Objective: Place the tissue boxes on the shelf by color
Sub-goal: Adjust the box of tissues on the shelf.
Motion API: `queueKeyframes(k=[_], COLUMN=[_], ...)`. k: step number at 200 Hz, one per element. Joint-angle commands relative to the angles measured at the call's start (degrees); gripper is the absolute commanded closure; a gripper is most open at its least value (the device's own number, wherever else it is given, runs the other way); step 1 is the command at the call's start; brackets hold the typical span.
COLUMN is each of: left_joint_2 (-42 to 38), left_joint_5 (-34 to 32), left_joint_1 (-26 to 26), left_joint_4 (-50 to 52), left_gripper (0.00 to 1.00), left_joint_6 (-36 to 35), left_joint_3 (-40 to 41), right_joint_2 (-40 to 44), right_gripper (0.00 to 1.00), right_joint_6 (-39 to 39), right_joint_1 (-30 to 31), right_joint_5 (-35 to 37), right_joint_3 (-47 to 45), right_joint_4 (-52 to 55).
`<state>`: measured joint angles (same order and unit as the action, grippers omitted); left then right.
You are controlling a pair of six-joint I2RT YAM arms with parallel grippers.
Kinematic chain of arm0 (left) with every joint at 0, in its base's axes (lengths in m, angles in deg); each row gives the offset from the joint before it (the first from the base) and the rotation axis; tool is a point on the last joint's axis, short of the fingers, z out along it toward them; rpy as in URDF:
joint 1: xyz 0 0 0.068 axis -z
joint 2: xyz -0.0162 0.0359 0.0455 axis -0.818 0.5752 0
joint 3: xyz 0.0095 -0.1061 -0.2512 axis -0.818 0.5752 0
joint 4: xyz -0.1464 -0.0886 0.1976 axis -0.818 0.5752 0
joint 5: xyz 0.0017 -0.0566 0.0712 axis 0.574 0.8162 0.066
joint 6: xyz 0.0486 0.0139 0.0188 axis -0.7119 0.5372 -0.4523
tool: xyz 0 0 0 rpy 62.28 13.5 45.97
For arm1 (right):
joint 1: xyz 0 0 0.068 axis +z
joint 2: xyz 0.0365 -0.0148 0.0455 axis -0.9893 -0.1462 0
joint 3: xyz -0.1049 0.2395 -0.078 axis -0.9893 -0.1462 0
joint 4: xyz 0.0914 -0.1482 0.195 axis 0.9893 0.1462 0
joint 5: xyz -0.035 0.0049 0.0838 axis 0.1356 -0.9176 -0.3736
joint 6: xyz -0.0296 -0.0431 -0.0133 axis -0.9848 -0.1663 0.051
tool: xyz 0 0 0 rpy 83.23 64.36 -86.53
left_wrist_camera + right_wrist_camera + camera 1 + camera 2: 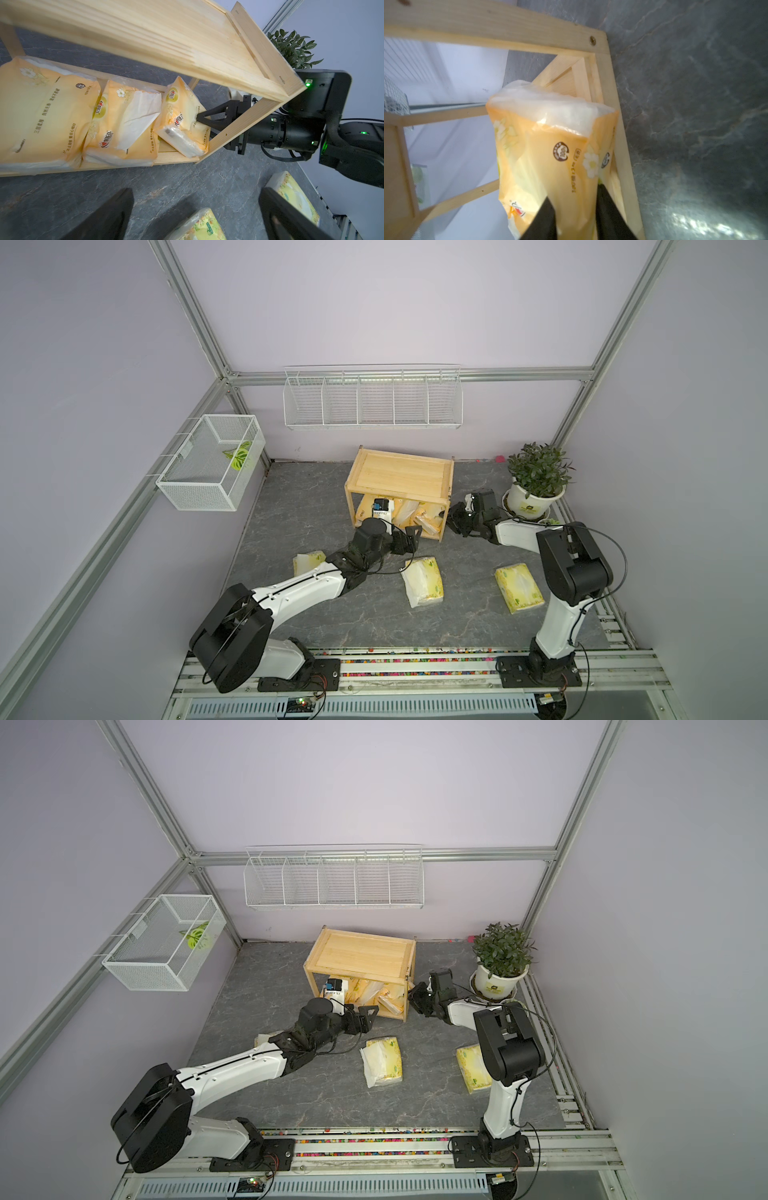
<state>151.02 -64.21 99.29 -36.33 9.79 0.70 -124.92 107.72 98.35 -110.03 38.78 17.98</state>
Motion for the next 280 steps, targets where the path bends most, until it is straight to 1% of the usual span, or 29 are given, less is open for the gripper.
queueKeyframes(k=[1,26,75,124,164,189,218,256,278,280], left_joint_2=[-1.25,-1.0,-0.36,-0.23,-0.22,-0.41,-0.6,-0.93,-1.1,-1.09], left_joint_5=[-0.32,-0.23,0.21,0.47,0.55,0.72,0.82,0.82,0.64,0.64], left_joint_1=[-0.02,-0.02,-0.02,-0.02,-0.02,-0.02,-0.06,-0.02,-0.02,-0.02], left_joint_4=[1.04,0.87,0.53,0.52,0.68,0.7,0.85,0.99,1.14,1.14], left_gripper=[0.0,0.0,0.0,0.0,0.0,0.0,0.0,0.0,0.0,0.0], left_joint_6=[-0.91,-0.79,-0.8,-1.04,-1.26,-1.35,-1.64,-1.61,-1.55,-1.69], left_joint_3=[0.67,0.67,0.4,0.33,0.18,0.06,-0.03,-0.11,-0.12,-0.19], right_joint_2=[0.27,0.66,2.52,2.98,1.17,0.54,-0.8,-3.47,-4.39,-4.49], right_gripper=[0.81,1.0,1.0,1.0,1.0,1.0,1.0,1.0,1.0,0.99], right_joint_6=[-2.85,-5.14,-12.07,-22.98,-26.94,-28.61,-30.83,-31.68,-31.5,-31.5], right_joint_1=[-0.23,-1.15,-3.42,-4.78,-4.72,-4.1,-2.02,0.02,0.59,0.64], right_joint_5=[-0.79,-1.01,-1.43,-0.74,-0.78,0.69,3.19,6.06,6.2,6.21], right_joint_3=[1.39,3.02,7.54,15.64,20.4,20.66,21.94,24.19,24.84,24.89], right_joint_4=[1.78,4.5,13.77,29.7,37.8,40.0,42.31,43.87,43.49,43.57])
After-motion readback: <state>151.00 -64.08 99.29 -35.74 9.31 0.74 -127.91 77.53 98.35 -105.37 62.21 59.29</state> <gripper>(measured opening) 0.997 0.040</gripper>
